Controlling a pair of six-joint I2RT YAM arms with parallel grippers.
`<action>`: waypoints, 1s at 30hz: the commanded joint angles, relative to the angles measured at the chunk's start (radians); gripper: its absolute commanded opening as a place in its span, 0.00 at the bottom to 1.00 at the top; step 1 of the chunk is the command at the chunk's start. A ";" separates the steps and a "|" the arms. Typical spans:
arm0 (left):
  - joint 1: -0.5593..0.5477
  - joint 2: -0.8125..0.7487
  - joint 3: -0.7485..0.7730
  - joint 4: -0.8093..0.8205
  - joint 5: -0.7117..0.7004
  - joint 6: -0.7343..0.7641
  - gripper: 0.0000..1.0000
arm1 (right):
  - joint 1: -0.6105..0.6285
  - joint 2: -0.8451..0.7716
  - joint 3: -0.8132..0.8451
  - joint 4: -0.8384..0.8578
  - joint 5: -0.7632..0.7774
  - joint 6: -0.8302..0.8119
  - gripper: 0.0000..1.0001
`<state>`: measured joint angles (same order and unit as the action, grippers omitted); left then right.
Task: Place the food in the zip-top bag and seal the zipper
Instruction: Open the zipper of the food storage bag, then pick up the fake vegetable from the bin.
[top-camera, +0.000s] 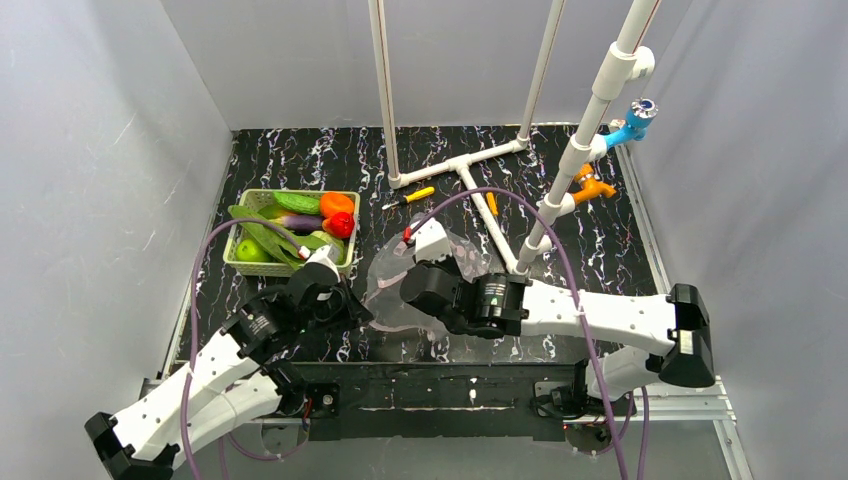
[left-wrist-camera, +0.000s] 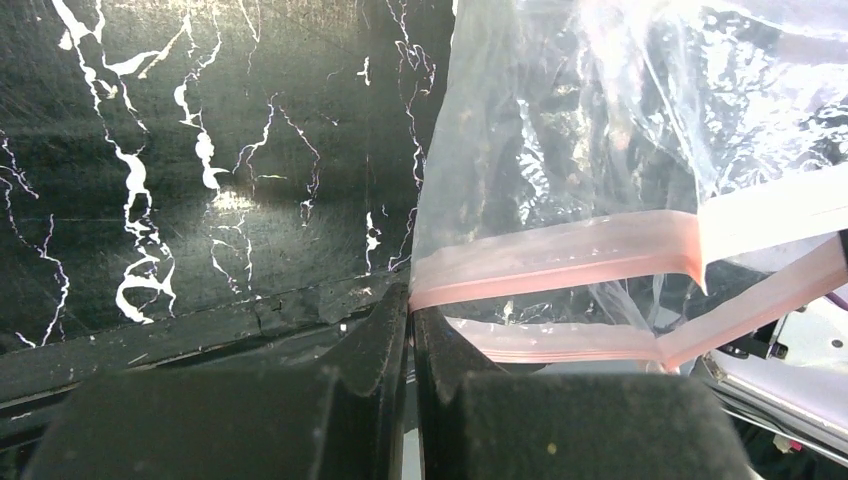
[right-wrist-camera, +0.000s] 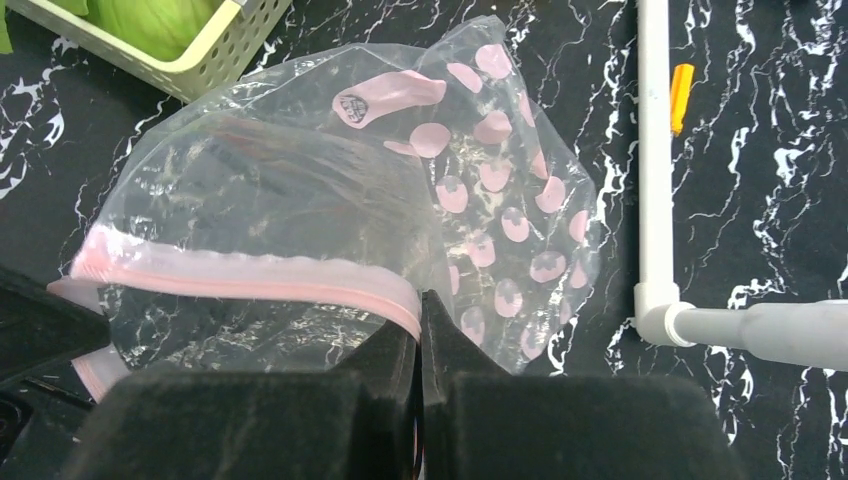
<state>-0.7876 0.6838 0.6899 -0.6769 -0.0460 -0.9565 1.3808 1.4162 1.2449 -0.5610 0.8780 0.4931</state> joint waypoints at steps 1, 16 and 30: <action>-0.002 -0.009 0.041 -0.071 -0.034 0.031 0.00 | -0.003 -0.058 -0.010 -0.001 0.087 -0.037 0.01; -0.002 0.049 0.192 0.004 0.117 0.092 0.74 | -0.003 0.001 0.015 0.011 -0.034 -0.067 0.01; -0.002 -0.049 0.474 -0.433 -0.314 0.198 0.98 | -0.012 -0.025 -0.024 0.054 -0.056 -0.078 0.01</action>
<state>-0.7876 0.6037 1.0813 -0.9165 -0.1150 -0.8051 1.3724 1.4174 1.2320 -0.5529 0.8223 0.4294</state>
